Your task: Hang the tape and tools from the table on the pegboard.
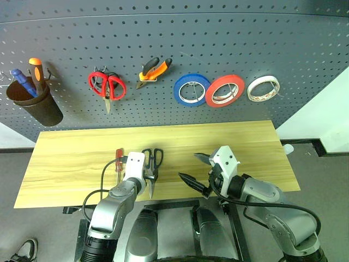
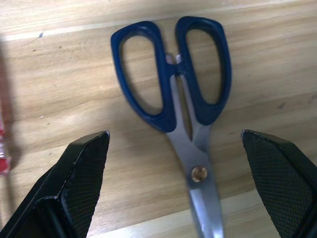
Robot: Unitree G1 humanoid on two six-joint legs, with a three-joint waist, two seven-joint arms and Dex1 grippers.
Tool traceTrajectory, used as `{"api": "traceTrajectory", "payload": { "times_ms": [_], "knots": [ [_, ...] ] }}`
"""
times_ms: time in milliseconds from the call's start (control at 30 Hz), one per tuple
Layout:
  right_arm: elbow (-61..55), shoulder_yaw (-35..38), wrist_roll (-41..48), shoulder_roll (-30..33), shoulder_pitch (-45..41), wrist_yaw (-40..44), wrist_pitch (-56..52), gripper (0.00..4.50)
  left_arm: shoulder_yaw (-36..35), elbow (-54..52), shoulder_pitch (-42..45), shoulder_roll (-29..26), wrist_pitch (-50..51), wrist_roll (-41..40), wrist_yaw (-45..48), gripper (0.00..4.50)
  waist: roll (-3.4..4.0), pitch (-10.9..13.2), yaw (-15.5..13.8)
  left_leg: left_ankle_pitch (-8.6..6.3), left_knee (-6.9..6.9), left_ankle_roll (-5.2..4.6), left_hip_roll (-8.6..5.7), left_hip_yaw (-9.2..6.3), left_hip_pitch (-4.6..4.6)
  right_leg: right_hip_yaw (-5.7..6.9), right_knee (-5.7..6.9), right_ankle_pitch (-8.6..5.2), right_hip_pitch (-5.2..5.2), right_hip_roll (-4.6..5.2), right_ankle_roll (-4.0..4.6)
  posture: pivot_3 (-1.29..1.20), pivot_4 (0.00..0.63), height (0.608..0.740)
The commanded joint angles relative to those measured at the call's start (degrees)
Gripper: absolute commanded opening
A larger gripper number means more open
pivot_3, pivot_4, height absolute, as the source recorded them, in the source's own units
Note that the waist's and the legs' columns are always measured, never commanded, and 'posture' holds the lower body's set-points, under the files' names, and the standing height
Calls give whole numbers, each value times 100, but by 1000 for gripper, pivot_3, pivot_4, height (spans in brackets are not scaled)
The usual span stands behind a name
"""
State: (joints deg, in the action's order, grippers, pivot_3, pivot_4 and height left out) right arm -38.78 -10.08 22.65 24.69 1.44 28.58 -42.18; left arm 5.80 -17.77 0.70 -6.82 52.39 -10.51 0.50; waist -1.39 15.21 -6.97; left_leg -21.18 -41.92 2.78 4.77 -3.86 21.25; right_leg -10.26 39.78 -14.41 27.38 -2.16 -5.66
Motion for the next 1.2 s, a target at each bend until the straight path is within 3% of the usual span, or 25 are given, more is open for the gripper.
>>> {"api": "traceTrajectory", "payload": {
  "times_ms": [33, 400, 1200],
  "knots": [
    [-331, -10, 68, 5, -3, -52, 27, 4452, -45, 114, 107, 105, 152, 50, -38, 4472, 0, 0, 0, 0, 0, 0, 0, 0, 0, 0, 0, 0, 0, 0, 0, 254, 185, 677],
    [-434, -22, 100, 24, 83, -161, -28, 4452, -183, 685, 492, 394, 621, 215, -299, 4472, 0, 0, 1, 0, 0, 0, -1, -1, 0, 0, -1, 0, -1, 0, 0, 249, 189, 677],
    [-566, -126, 105, -37, 49, -353, -97, 4452, -132, 1243, 620, 412, 1204, 559, -285, 4472, 53, -114, 59, 0, 5, 0, -2, -1, -24, 0, -2, -2, -20, 0, -2, 241, 194, 677]
  ]
}}
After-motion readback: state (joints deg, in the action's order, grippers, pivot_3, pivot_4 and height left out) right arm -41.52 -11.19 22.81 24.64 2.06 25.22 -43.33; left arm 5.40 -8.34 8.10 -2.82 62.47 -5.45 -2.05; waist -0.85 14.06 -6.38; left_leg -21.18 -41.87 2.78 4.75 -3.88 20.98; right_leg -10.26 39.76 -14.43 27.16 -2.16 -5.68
